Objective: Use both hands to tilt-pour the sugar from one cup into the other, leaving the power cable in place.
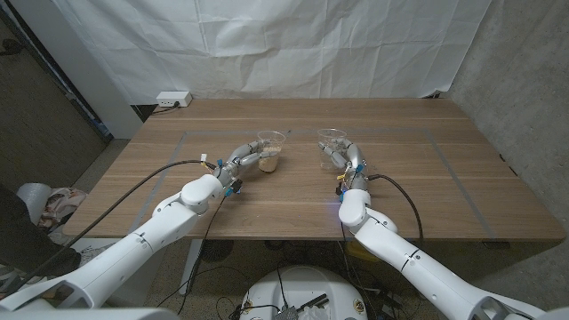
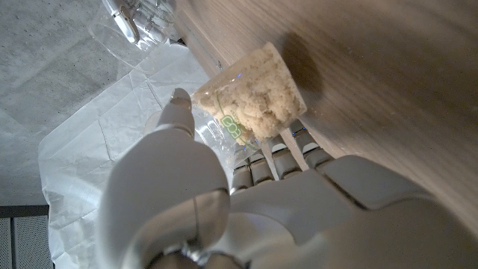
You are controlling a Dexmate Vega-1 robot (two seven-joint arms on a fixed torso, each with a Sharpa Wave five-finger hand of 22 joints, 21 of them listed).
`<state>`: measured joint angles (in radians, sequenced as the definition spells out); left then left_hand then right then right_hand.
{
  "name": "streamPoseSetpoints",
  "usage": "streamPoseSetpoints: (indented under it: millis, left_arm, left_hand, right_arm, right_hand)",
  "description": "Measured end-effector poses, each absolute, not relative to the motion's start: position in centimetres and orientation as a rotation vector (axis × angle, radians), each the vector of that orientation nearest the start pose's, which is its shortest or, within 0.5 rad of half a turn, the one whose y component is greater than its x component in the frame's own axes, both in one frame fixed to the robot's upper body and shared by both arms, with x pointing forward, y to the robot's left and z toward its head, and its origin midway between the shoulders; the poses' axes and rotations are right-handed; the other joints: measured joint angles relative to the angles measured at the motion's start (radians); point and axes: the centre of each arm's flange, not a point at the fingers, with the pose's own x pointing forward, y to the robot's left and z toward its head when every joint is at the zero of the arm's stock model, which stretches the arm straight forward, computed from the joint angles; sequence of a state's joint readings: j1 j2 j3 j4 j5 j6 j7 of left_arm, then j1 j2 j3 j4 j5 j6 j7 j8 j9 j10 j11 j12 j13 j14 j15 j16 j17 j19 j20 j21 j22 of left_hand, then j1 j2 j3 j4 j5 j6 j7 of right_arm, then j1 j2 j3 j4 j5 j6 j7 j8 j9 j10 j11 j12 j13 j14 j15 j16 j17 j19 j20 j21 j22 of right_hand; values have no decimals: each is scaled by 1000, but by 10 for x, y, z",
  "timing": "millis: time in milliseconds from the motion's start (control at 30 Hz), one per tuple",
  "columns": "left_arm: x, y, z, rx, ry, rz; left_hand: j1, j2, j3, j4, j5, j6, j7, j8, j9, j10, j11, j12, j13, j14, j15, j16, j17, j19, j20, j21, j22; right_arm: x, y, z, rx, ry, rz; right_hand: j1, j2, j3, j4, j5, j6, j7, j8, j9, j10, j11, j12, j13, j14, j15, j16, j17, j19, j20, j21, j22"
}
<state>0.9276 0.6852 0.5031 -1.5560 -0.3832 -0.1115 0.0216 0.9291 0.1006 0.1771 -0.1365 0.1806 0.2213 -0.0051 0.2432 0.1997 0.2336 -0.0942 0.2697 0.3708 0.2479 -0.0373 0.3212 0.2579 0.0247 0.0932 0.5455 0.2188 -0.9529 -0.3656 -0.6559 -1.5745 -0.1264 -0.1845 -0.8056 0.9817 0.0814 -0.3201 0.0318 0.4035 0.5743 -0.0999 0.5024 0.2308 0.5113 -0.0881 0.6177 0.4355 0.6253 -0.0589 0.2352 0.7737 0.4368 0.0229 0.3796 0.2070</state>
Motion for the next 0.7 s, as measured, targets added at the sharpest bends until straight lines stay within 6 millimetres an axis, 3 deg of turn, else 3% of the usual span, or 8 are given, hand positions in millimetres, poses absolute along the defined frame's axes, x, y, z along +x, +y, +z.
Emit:
streamPoseSetpoints:
  millis: [367,700]
  left_arm:
    - [615,241,-71,401,-475,-312]
    - [611,242,-72,407,-475,-313]
  left_hand:
    - [3,3,3,-3,0,0,0,-7,0,0,0,0,-5,0,0,-8,0,0,0,0,0]
    - [3,3,3,-3,0,-22,0,-15,0,-19,-1,-11,-9,-13,-3,-15,0,-4,4,0,0]
  right_arm:
    - [595,-138,-106,-575,-597,-382]
    - [592,-136,-108,-646,-591,-399]
  right_hand:
    - [0,0,-2,2,0,4,-4,-3,0,-2,-2,-8,-5,0,0,-12,-8,0,0,0,0]
    - [1,-1,-10,10,0,-65,-4,-39,-3,-68,8,-54,-24,-32,3,-28,-23,0,0,0,0]
